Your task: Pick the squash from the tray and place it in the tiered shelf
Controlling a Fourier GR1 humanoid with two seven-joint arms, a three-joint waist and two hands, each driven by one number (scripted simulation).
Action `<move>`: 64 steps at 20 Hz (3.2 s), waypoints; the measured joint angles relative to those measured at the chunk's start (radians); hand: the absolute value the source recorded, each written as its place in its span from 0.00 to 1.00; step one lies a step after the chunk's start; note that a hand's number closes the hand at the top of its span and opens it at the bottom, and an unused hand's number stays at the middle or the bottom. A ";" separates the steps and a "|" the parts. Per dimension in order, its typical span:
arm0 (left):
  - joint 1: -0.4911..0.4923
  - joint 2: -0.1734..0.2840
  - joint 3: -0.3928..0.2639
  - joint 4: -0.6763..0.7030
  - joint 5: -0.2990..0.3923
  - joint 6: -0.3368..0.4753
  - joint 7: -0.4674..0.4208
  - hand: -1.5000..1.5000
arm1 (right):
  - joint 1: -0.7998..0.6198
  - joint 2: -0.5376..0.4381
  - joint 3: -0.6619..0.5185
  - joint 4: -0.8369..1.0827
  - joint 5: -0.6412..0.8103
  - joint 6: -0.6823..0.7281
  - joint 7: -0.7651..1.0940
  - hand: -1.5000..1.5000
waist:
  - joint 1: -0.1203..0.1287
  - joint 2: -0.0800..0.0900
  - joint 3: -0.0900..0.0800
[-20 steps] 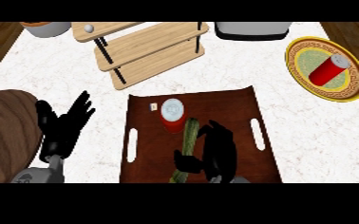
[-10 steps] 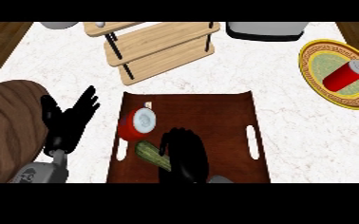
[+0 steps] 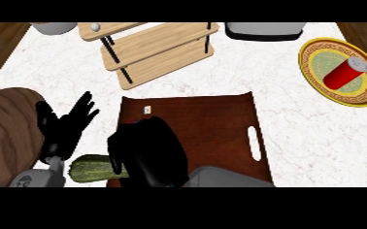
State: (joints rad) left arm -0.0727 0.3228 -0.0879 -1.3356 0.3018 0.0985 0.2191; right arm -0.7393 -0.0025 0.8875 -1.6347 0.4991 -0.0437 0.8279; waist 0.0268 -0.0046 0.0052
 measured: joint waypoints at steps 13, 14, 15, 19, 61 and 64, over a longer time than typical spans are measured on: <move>0.018 -0.012 0.021 -0.012 -0.014 0.003 0.005 0.50 | -0.405 -0.001 -0.402 -0.102 -0.056 0.142 0.198 1.00 | -0.021 -0.003 0.001; 0.019 -0.018 0.020 -0.011 -0.022 0.008 -0.003 0.50 | -0.435 -0.001 -0.436 -0.076 -0.062 0.148 0.197 1.00 | -0.020 -0.003 0.001; 0.018 -0.022 0.014 -0.022 -0.027 0.016 0.010 0.50 | -0.451 -0.012 -0.469 -0.058 -0.073 0.159 0.186 1.00 | -0.019 -0.002 0.001; 0.018 -0.024 0.020 -0.023 -0.029 0.008 0.007 0.50 | -0.567 -0.017 -0.589 0.065 -0.083 0.171 0.170 1.00 | -0.015 0.000 0.000; -0.017 -0.066 0.049 -0.017 -0.077 -0.029 0.021 0.50 | -0.969 -0.078 -0.889 1.256 0.040 0.017 -0.676 1.00 | 0.018 0.017 -0.002; -0.022 -0.068 0.049 -0.023 -0.082 -0.021 0.043 0.50 | -0.983 -0.079 -0.887 1.291 0.055 0.016 -0.693 1.00 | 0.018 0.017 -0.001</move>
State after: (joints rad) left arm -0.0948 0.2545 -0.0390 -1.3585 0.2194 0.0770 0.2623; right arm -1.7219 -0.0817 0.0003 -0.3434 0.5537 -0.0281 0.1346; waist 0.0448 0.0124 0.0039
